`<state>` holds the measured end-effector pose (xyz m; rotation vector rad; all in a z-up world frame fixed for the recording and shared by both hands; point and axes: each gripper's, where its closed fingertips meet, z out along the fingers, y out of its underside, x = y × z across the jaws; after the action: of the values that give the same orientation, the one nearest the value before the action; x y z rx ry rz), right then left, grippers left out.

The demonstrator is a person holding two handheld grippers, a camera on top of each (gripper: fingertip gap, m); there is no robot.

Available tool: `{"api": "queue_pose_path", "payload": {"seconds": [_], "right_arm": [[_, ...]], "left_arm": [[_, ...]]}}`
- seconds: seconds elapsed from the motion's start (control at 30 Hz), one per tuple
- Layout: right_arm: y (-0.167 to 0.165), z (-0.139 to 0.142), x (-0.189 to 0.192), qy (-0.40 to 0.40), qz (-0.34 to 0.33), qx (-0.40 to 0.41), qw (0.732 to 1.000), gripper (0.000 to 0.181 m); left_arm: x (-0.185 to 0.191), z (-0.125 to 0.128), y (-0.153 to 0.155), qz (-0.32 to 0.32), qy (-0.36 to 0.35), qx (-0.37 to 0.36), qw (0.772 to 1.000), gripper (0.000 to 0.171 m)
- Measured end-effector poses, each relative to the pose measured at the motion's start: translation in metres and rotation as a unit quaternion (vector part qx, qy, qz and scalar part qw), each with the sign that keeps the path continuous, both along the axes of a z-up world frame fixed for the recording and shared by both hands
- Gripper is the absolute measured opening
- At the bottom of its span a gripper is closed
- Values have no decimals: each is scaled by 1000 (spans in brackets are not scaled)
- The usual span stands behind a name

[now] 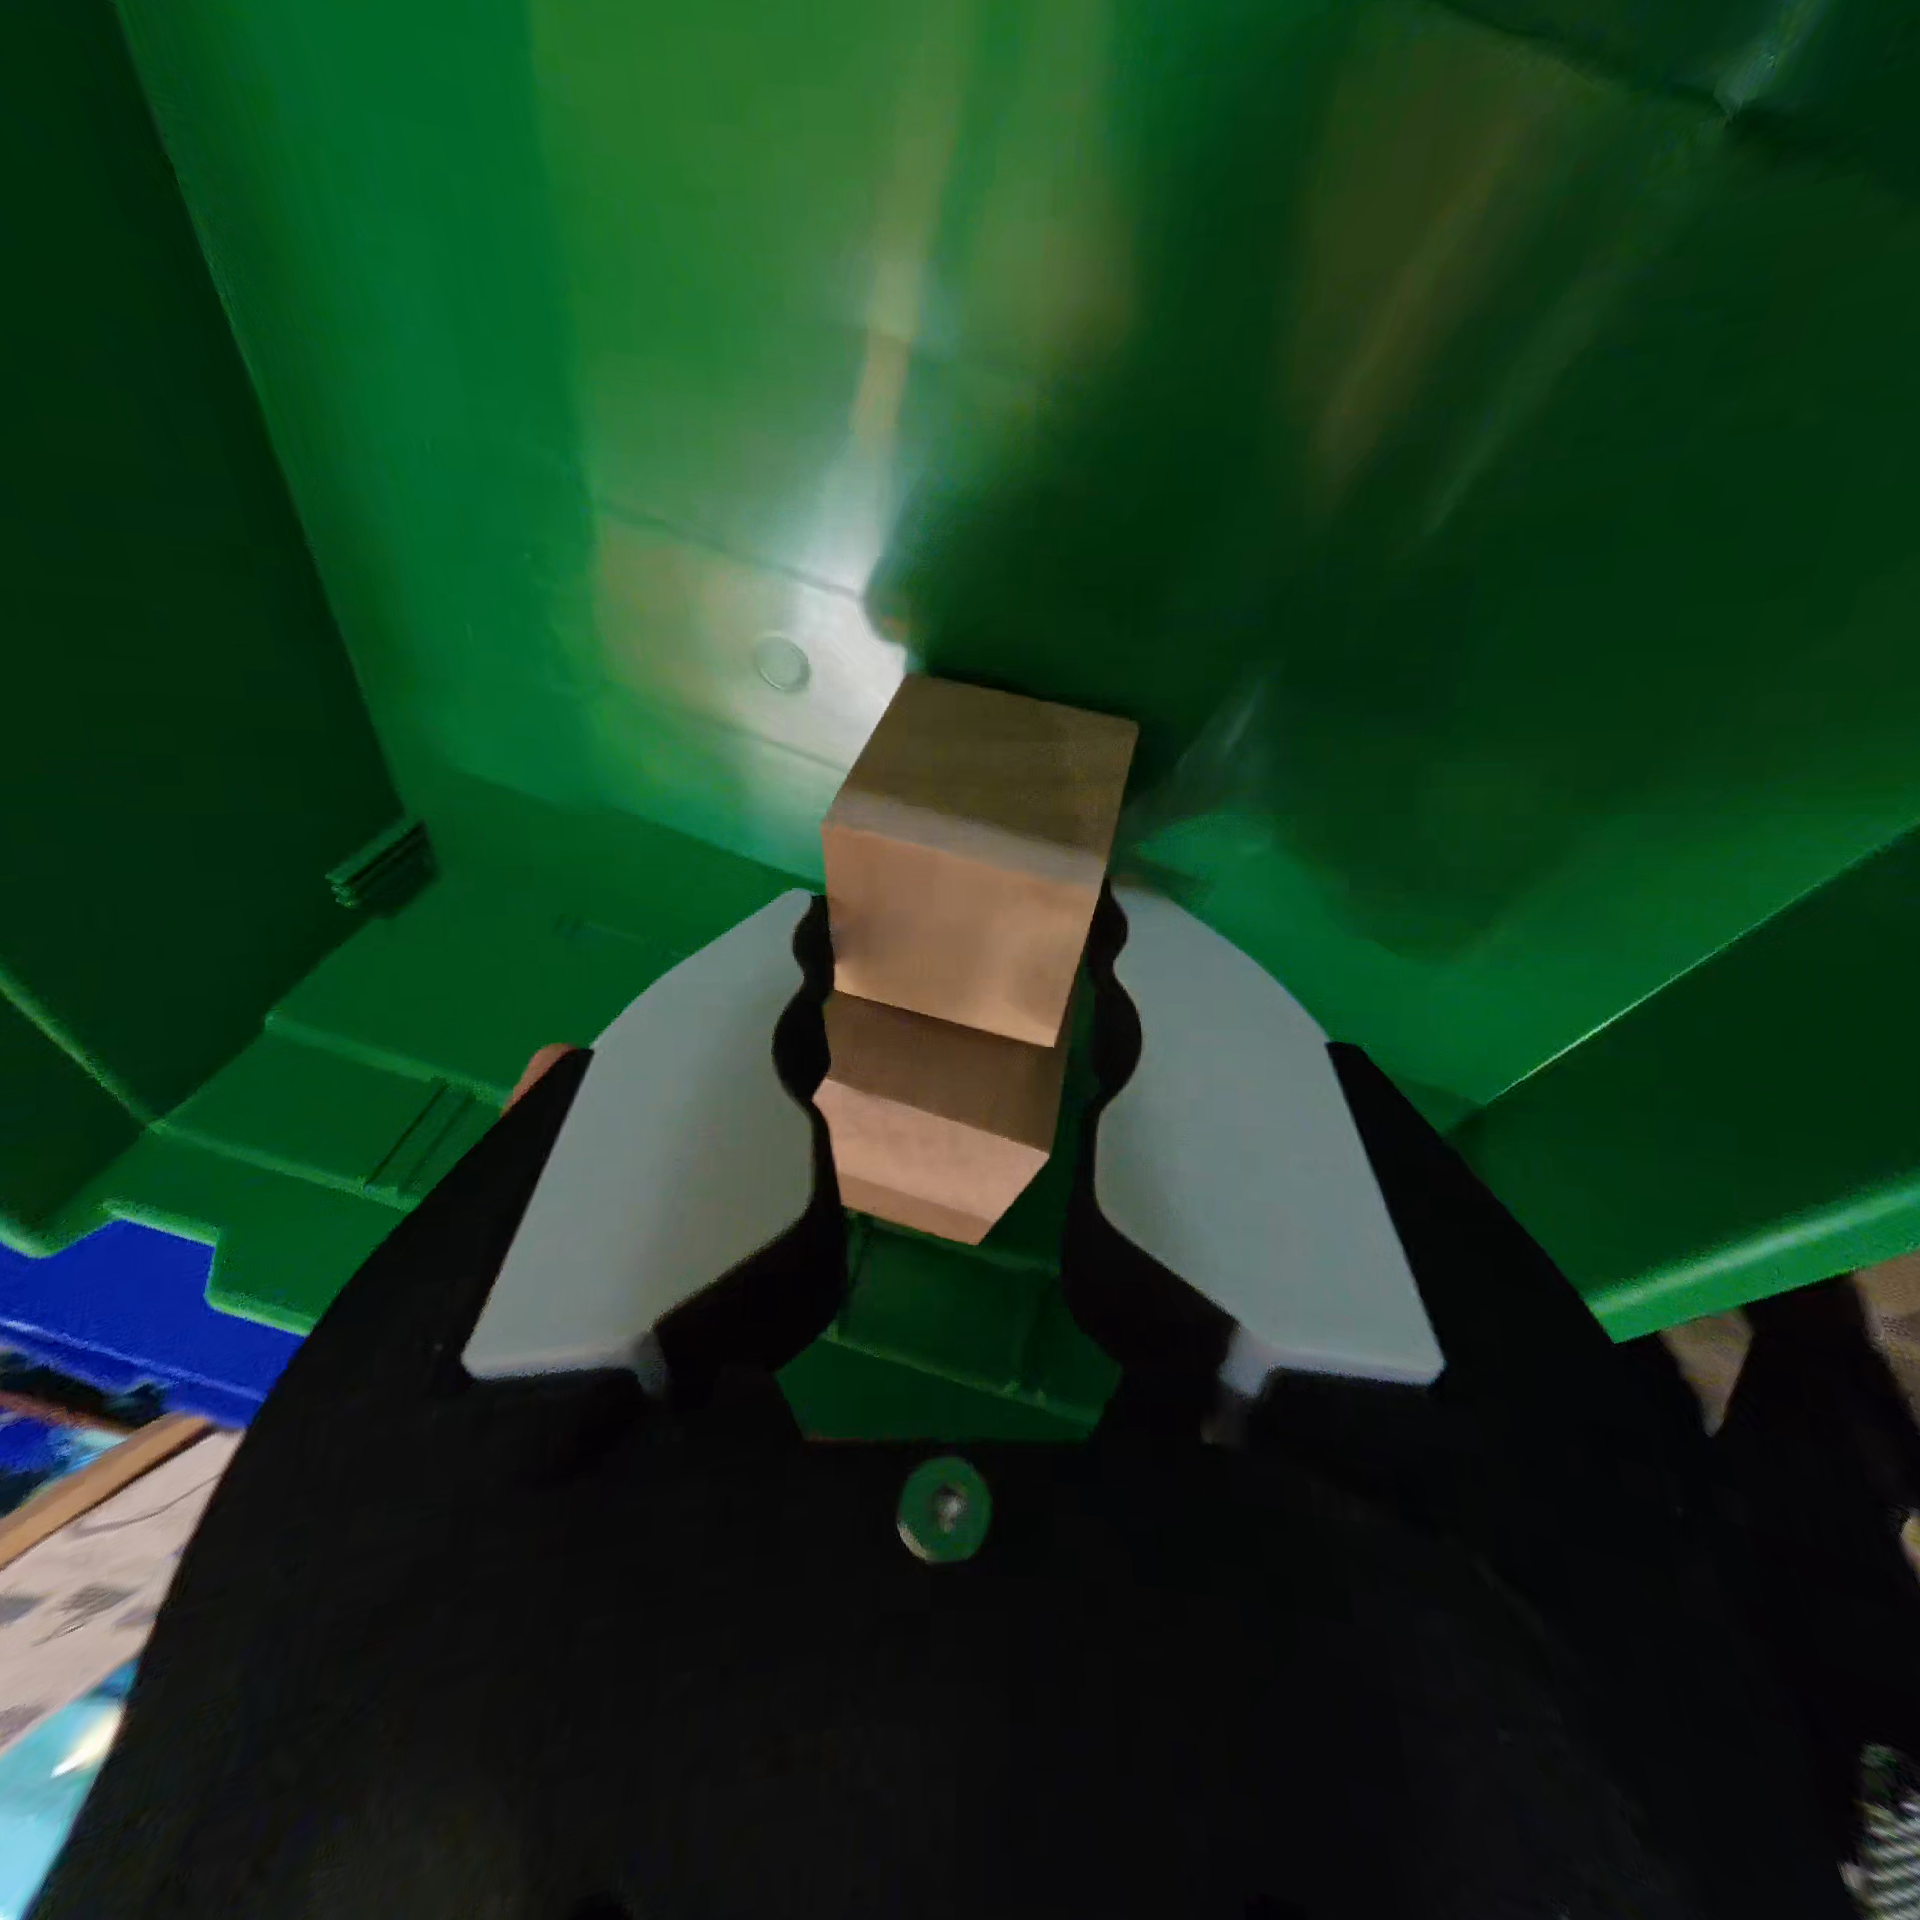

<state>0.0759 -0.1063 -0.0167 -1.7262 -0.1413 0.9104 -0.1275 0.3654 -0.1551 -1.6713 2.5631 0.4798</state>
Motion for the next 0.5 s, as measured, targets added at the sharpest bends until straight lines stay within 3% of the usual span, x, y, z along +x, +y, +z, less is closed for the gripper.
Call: {"api": "queue_pose_path", "payload": {"seconds": [0.13,0.2,0.27,0.37,0.4,0.5], "right_arm": [[0,-1,5,9,-6,-1,1000,52],[1,-2,5,13,-6,-3,1000,51],[2,-3,4,17,-4,-3,1000,51],[9,-7,-1,13,-3,-7,1000,51],[13,-8,-3,12,-5,-8,1000,51],[24,-4,-11,24,-16,-3,1000,55]], "left_arm": [[35,37,-6,43,-160,-27,986,49],[59,76,-18,66,-287,-52,954,49],[83,127,-41,86,-425,-94,896,48],[110,196,-107,116,-578,-222,776,48],[117,209,-133,129,-598,-269,744,48],[136,213,-214,154,-596,-393,683,48]]}}
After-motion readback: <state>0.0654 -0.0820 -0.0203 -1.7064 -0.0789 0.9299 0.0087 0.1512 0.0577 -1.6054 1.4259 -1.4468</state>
